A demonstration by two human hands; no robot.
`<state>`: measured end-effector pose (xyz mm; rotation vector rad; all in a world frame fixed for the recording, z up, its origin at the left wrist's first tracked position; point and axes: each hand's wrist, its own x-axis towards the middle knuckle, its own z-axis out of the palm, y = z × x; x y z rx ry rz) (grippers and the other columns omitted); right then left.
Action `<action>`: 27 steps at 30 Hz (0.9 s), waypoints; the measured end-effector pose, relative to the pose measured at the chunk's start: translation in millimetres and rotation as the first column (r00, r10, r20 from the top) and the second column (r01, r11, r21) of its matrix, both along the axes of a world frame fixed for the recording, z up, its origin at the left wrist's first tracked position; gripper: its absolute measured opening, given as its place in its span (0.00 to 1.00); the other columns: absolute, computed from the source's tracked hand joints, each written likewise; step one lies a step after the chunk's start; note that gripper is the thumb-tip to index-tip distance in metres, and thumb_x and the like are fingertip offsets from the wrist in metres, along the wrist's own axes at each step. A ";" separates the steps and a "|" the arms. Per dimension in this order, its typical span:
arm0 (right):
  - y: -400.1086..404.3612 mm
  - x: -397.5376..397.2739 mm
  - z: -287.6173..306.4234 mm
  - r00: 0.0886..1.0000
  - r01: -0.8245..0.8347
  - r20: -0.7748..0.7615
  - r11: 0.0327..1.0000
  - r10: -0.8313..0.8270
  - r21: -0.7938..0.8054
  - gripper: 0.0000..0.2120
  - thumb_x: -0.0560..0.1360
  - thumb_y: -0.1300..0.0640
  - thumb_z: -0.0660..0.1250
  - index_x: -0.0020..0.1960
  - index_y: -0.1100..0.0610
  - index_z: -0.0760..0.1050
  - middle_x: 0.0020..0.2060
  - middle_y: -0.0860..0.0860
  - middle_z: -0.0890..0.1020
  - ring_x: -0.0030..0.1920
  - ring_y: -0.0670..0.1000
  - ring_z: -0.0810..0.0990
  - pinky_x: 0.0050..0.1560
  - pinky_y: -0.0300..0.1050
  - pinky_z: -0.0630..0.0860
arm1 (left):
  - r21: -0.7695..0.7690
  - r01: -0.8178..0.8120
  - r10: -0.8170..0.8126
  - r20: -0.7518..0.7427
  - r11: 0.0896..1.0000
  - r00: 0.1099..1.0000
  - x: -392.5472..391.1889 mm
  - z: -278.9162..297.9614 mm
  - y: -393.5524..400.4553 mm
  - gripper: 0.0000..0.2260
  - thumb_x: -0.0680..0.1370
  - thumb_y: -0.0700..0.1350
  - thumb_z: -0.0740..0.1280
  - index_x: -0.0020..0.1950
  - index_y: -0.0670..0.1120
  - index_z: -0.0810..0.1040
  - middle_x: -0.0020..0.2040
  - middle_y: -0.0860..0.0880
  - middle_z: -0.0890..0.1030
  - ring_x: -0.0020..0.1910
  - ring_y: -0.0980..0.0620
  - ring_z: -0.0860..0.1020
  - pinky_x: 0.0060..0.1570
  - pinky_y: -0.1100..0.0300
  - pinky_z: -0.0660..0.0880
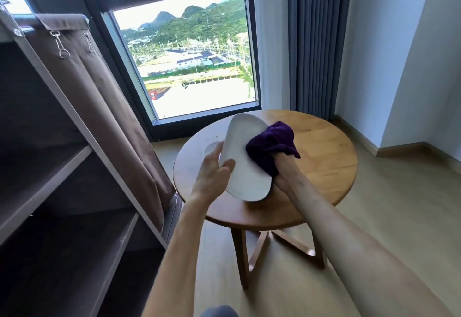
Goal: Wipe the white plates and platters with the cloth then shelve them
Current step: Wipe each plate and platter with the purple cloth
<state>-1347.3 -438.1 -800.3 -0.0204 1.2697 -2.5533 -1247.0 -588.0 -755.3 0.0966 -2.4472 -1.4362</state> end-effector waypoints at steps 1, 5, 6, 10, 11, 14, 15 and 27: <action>3.3 -1.4 0.2 1.000 0.004 0.013 1.000 -0.004 -0.011 0.17 0.76 0.66 0.68 0.63 0.60 0.75 0.50 0.58 0.83 0.49 0.55 0.83 0.49 0.51 0.82 | -0.018 0.086 -0.084 0.082 0.996 0.993 1.3 5.5 -7.7 0.20 0.83 0.41 0.64 0.69 0.62 0.69 0.62 0.51 0.77 0.59 0.47 0.77 0.47 0.60 0.80; -6.2 -3.4 12.0 0.967 0.200 0.163 0.980 -0.197 -0.004 0.15 0.73 0.65 0.70 0.60 0.60 0.77 0.49 0.57 0.83 0.47 0.57 0.82 0.45 0.51 0.82 | 0.319 -0.094 0.096 0.009 0.943 0.995 5.7 10.3 10.4 0.36 0.75 0.48 0.75 0.80 0.59 0.62 0.66 0.54 0.75 0.61 0.53 0.76 0.58 0.55 0.77; -10.7 -0.8 15.2 0.941 0.239 0.257 0.970 -0.220 -0.041 0.15 0.72 0.64 0.71 0.59 0.59 0.78 0.49 0.57 0.83 0.46 0.57 0.83 0.45 0.51 0.82 | 0.509 -0.161 0.194 -0.013 0.846 0.981 7.0 3.2 25.9 0.42 0.72 0.49 0.76 0.81 0.57 0.58 0.61 0.57 0.77 0.58 0.56 0.78 0.57 0.56 0.77; -28.1 13.7 17.0 0.910 0.214 0.378 0.974 -0.172 -0.072 0.16 0.69 0.60 0.75 0.56 0.59 0.80 0.50 0.61 0.85 0.40 0.58 0.86 0.40 0.49 0.84 | 0.636 -0.344 0.467 -0.030 0.691 0.884 7.4 -29.6 76.6 0.35 0.78 0.41 0.73 0.80 0.49 0.60 0.66 0.52 0.78 0.64 0.56 0.79 0.65 0.56 0.76; -30.2 15.7 16.9 0.922 0.198 0.357 0.974 -0.148 -0.109 0.14 0.69 0.63 0.74 0.55 0.60 0.81 0.48 0.61 0.86 0.37 0.58 0.87 0.36 0.50 0.84 | 0.634 -0.390 0.525 -0.029 0.667 0.851 3.7 -30.0 77.4 0.31 0.80 0.41 0.71 0.80 0.49 0.62 0.71 0.48 0.76 0.68 0.51 0.76 0.70 0.52 0.73; -20.7 14.9 18.8 0.948 0.190 0.280 0.974 -0.149 -0.123 0.10 0.70 0.69 0.71 0.50 0.60 0.80 0.39 0.56 0.85 0.34 0.54 0.84 0.35 0.48 0.83 | 0.660 -0.331 0.507 -0.088 0.674 0.857 4.2 -18.3 55.8 0.29 0.80 0.40 0.69 0.79 0.49 0.64 0.70 0.47 0.76 0.67 0.48 0.76 0.68 0.52 0.75; -13.6 12.2 18.1 0.965 0.178 0.209 0.980 -0.157 -0.086 0.11 0.71 0.69 0.70 0.51 0.59 0.79 0.39 0.54 0.85 0.36 0.53 0.84 0.36 0.47 0.82 | 0.612 -0.286 0.456 -0.140 0.737 0.879 8.9 -11.0 42.5 0.27 0.78 0.41 0.70 0.76 0.50 0.68 0.65 0.50 0.79 0.62 0.52 0.79 0.61 0.57 0.79; -45.7 25.4 23.6 0.991 0.106 0.092 0.992 -0.100 -0.066 0.10 0.74 0.71 0.64 0.52 0.61 0.77 0.41 0.57 0.83 0.38 0.54 0.83 0.36 0.47 0.80 | 0.631 -0.295 0.516 -0.198 0.718 0.833 -9.2 -6.8 33.3 0.28 0.78 0.43 0.69 0.75 0.54 0.64 0.65 0.57 0.75 0.52 0.73 0.78 0.45 0.75 0.74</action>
